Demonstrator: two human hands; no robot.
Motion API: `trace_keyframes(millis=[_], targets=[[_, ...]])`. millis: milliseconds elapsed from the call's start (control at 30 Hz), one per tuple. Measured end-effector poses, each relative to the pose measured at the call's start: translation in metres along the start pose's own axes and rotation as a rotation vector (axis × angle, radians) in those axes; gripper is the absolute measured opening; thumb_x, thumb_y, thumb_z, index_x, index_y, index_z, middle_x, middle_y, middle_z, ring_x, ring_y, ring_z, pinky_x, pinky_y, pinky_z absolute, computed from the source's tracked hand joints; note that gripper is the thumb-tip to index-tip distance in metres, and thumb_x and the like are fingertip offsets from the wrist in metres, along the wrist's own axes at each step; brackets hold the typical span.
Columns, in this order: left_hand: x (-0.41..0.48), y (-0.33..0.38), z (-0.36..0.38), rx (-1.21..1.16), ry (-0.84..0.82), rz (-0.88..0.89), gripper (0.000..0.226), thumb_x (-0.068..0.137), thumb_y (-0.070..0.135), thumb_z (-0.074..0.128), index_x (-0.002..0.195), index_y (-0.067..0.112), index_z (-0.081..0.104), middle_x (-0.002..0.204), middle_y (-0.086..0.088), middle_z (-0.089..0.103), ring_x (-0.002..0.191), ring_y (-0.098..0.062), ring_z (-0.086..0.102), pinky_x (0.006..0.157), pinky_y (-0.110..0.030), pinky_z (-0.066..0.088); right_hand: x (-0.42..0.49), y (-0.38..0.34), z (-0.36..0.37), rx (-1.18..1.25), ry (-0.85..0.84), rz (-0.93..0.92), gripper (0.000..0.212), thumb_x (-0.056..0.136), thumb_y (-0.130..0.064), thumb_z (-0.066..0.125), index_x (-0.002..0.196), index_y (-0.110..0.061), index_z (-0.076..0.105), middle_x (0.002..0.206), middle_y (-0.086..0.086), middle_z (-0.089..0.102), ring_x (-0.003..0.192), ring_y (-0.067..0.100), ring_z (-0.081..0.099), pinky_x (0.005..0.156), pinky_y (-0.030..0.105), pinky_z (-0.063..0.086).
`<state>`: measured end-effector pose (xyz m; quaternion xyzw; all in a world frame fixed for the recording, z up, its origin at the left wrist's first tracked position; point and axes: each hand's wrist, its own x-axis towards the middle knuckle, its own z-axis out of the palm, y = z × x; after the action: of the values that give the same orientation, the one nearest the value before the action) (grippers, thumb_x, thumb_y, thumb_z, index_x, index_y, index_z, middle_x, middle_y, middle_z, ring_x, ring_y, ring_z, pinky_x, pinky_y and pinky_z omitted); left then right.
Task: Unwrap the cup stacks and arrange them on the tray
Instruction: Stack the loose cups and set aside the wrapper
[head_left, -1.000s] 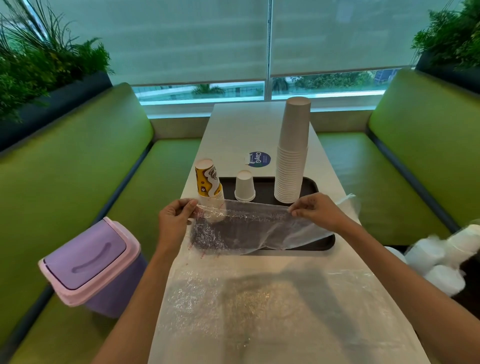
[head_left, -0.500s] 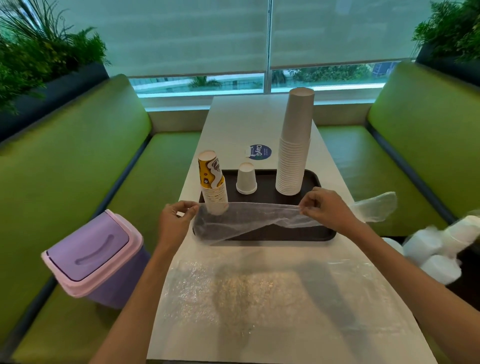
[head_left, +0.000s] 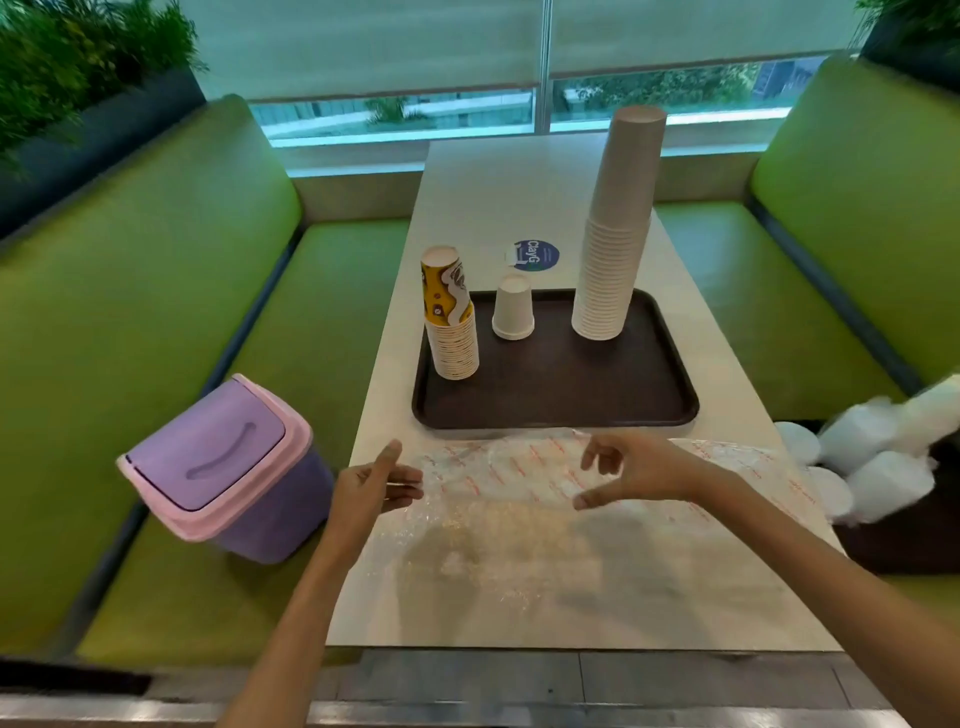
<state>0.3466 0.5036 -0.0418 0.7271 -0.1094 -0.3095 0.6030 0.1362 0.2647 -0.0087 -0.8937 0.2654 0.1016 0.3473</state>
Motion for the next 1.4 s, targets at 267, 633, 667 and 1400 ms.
trace_keyframes(millis=[267, 633, 667, 1400], targets=[[-0.025, -0.052, -0.017, 0.068, 0.115, -0.001, 0.031, 0.092, 0.021, 0.059, 0.072, 0.002, 0.071, 0.071, -0.014, 0.072, 0.065, -0.023, 0.069, 0.063, -0.025, 0.057, 0.040, -0.047, 0.094, -0.028, 0.359, -0.171, 0.036, 0.095, -0.044, 0.051, 0.116, -0.018, 0.062, 0.120, 0.004, 0.057, 0.109, 0.018, 0.053, 0.096, 0.032, 0.042], [-0.006, -0.063, -0.018, 0.184, 0.152, -0.058, 0.011, 0.091, 0.007, 0.057, 0.092, 0.016, 0.063, 0.090, -0.009, 0.067, 0.068, -0.017, 0.061, 0.059, -0.020, 0.047, 0.071, -0.059, 0.175, -0.109, 0.511, -0.163, 0.041, 0.093, -0.044, 0.037, 0.107, -0.019, 0.066, 0.116, 0.008, 0.065, 0.109, 0.030, 0.061, 0.101, 0.052, 0.039], [-0.004, -0.063, -0.015, 0.182, 0.140, -0.063, 0.013, 0.091, 0.005, 0.057, 0.095, 0.016, 0.063, 0.093, -0.009, 0.067, 0.068, -0.016, 0.060, 0.060, -0.019, 0.048, 0.071, -0.059, 0.178, -0.121, 0.537, -0.172, 0.039, 0.093, -0.043, 0.039, 0.107, -0.019, 0.066, 0.115, 0.008, 0.065, 0.108, 0.029, 0.061, 0.099, 0.051, 0.041], [0.012, -0.089, 0.024, 0.523, 0.261, 0.415, 0.027, 0.098, 0.014, 0.047, 0.119, 0.006, 0.061, 0.121, -0.007, 0.060, 0.108, -0.008, 0.051, 0.093, -0.004, 0.034, 0.084, -0.102, 0.215, -0.224, 0.758, -0.013, 0.034, 0.086, -0.026, 0.043, 0.108, -0.017, 0.067, 0.119, 0.011, 0.064, 0.110, 0.030, 0.060, 0.091, 0.042, 0.048]])
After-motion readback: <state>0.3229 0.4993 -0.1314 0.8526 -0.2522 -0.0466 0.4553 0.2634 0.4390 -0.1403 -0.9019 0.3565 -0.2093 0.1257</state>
